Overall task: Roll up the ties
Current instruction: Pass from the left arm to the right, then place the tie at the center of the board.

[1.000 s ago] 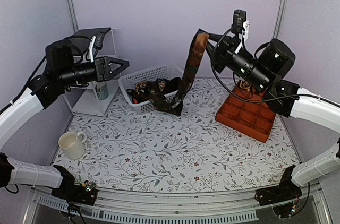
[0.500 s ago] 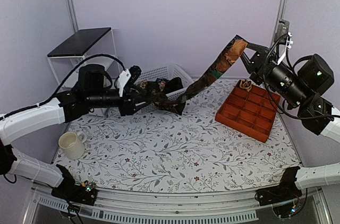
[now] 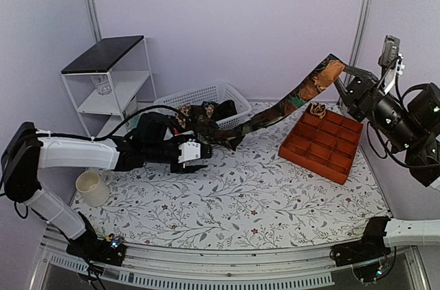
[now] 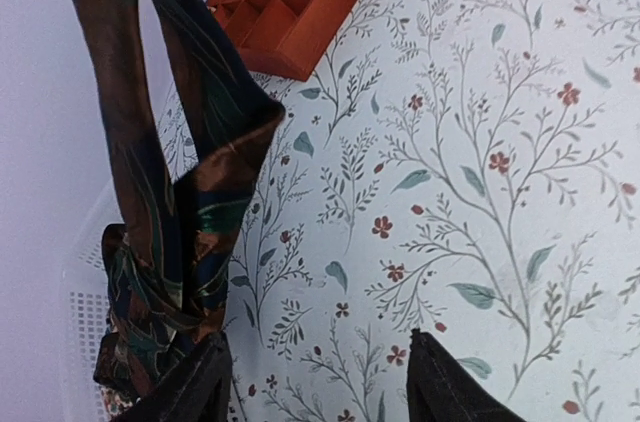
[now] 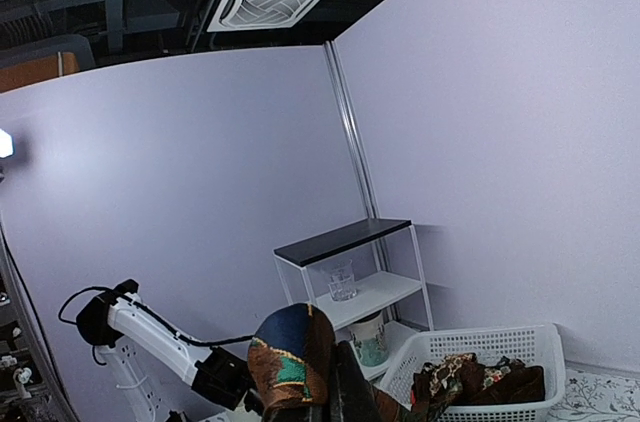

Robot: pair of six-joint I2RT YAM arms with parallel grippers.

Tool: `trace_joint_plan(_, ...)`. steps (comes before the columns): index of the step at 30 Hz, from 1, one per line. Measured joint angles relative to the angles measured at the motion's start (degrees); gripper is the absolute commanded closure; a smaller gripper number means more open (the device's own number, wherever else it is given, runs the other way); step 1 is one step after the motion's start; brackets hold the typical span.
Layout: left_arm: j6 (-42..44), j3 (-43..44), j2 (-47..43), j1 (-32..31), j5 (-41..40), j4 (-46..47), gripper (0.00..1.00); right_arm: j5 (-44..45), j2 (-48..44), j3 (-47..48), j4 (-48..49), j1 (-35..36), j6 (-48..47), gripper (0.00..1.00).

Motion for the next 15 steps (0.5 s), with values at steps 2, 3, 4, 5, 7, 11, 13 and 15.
trace_joint_plan(2, 3.5, 0.0, 2.4, 0.0, -1.5, 2.8, 0.38, 0.2, -1.2, -0.2, -0.1, 0.0, 0.0, 1.00)
trace_joint_plan(3, 4.6, 0.0, 3.4, 0.1, -2.1, 3.9, 0.38, 0.2, -1.9, -0.4, -0.1, 0.0, 0.2, 1.00)
trace_joint_plan(4, 5.7, 0.0, 4.6, 0.2, -3.0, 5.5, 0.38, 0.2, -2.3, -0.5, -0.1, 0.0, 0.3, 1.00)
trace_joint_plan(5, 7.0, 0.0, 5.9, 0.3, -3.9, 7.3, 0.37, 0.2, -2.6, -0.6, -0.1, 0.0, 0.5, 1.00)
trace_joint_plan(7, 8.9, 0.0, 8.2, 0.5, -5.6, 11.0, 0.37, 0.3, -2.7, -0.7, -0.2, 0.0, 0.6, 1.00)
trace_joint_plan(11, 11.3, -0.4, 11.8, 0.6, -8.2, 20.2, 0.36, 0.3, -2.6, -0.9, -0.5, 0.0, 0.7, 1.00)
trace_joint_plan(13, 11.6, -0.7, 12.9, 0.6, -8.5, 24.1, 0.37, 0.3, -2.2, -0.9, -0.5, 0.0, 0.7, 1.00)
trace_joint_plan(15, 11.7, -0.7, 13.2, 0.6, -8.2, 26.2, 0.38, 0.5, -1.9, -0.9, -0.8, 0.0, 0.7, 1.00)
